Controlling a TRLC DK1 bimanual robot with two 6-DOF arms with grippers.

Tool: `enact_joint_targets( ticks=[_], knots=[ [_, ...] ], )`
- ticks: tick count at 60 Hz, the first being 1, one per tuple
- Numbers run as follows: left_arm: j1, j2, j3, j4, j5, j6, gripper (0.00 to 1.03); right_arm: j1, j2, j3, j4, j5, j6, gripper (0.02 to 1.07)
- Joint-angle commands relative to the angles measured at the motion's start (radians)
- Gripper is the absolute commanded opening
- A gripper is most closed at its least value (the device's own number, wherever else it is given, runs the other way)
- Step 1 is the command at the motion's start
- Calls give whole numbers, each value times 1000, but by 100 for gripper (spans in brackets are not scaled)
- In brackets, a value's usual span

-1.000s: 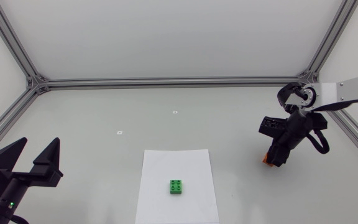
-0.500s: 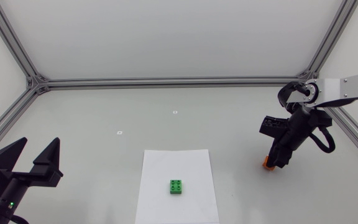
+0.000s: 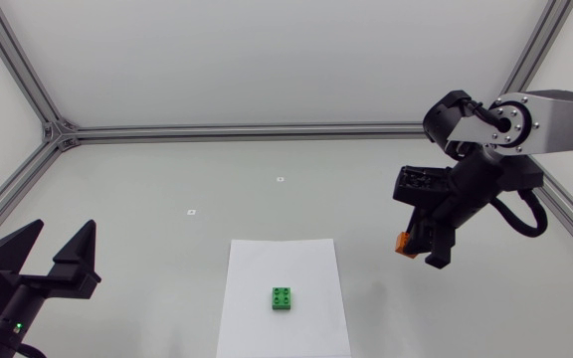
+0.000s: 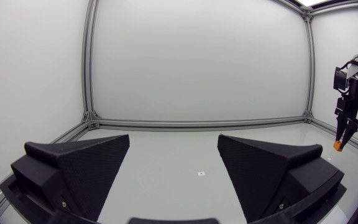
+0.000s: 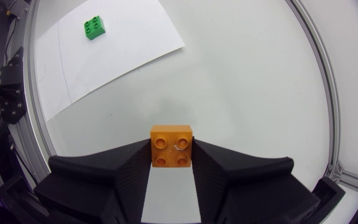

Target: Pick up the orange 2x2 brick with the right arm and stack it on top of the green 2x2 brick in the center

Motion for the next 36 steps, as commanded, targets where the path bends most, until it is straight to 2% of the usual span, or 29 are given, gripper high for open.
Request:
enact_joint_targets(
  ticks=[1,15,36],
  knots=[
    [2,-8,-41,-13,4,13,99,64,-26,21,-14,-2,48,7],
    [2,-8,-41,-15,6,13,99,253,-32,24,-7,14,118,7],
    [2,-8,-41,-15,4,13,99,495,43,36,55,130,180,7]
  ],
)
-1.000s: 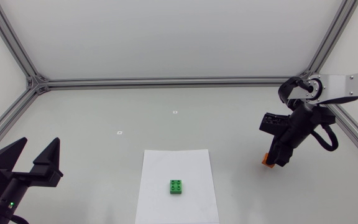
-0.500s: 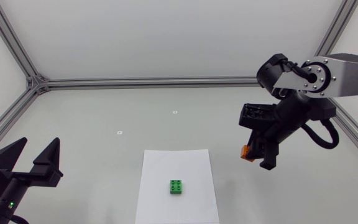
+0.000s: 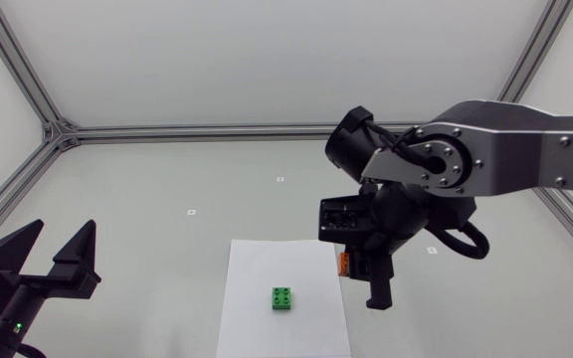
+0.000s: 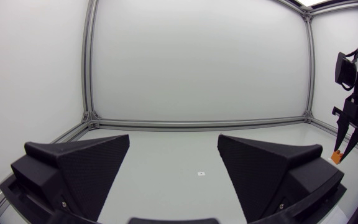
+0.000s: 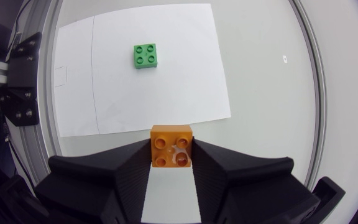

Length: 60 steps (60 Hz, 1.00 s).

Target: Pick up the orange 2x2 brick with the right arm and stack it on top of the green 2x2 brick in the center

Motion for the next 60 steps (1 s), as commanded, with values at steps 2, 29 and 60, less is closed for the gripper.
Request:
enact_joint_targets(
  ticks=[2,29,60],
  knots=[
    [2,-8,-41,-15,4,13,99,59,58,30,6,13,52,7],
    [2,-8,-41,-15,4,13,99,165,248,138,49,-13,138,7],
    [2,-8,-41,-15,4,13,99,240,363,207,86,19,150,7]
  ],
)
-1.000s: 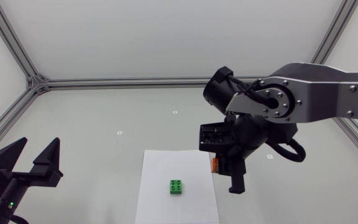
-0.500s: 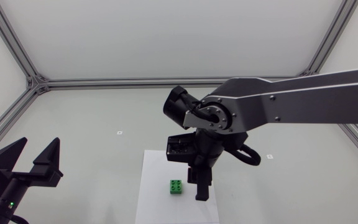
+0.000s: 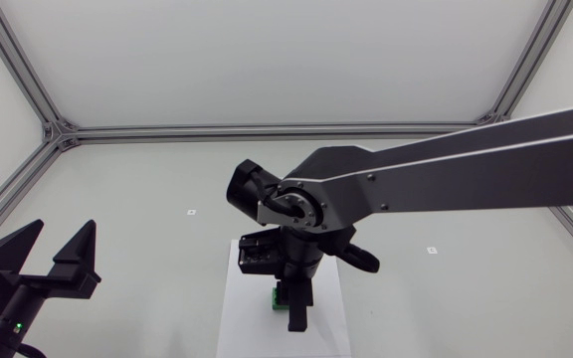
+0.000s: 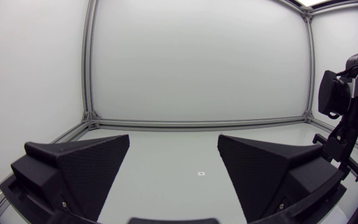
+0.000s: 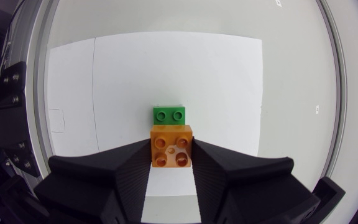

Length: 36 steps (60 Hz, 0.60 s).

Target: Pick up the orange 2x2 brick with the right arm and stack it on top of the green 2x2 brick in the center

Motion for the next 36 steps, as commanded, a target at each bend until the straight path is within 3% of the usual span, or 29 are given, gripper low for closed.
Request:
enact_joint_targets(
  ticks=[1,36],
  knots=[
    [3,-8,-41,-13,4,13,99,15,21,27,4,6,22,7],
    [3,-8,-41,-15,4,13,99,32,58,44,7,31,44,7]
  ],
)
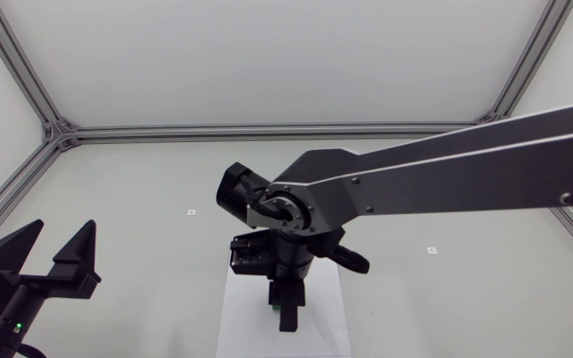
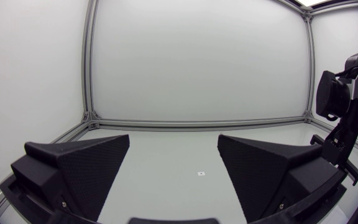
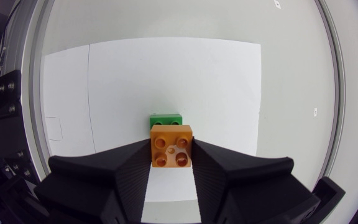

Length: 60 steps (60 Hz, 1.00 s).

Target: Pick up the orange 2x2 brick with the right arm and stack it on top of the green 2x2 brick in the center

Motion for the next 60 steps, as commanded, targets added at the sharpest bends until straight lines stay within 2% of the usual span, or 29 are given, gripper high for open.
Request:
enact_joint_targets(
  ticks=[1,60],
  knots=[
    [2,-8,-41,-15,4,13,99,12,27,14,2,8,17,7],
    [2,-8,-41,-13,4,13,99,21,66,33,6,14,9,7]
  ],
)
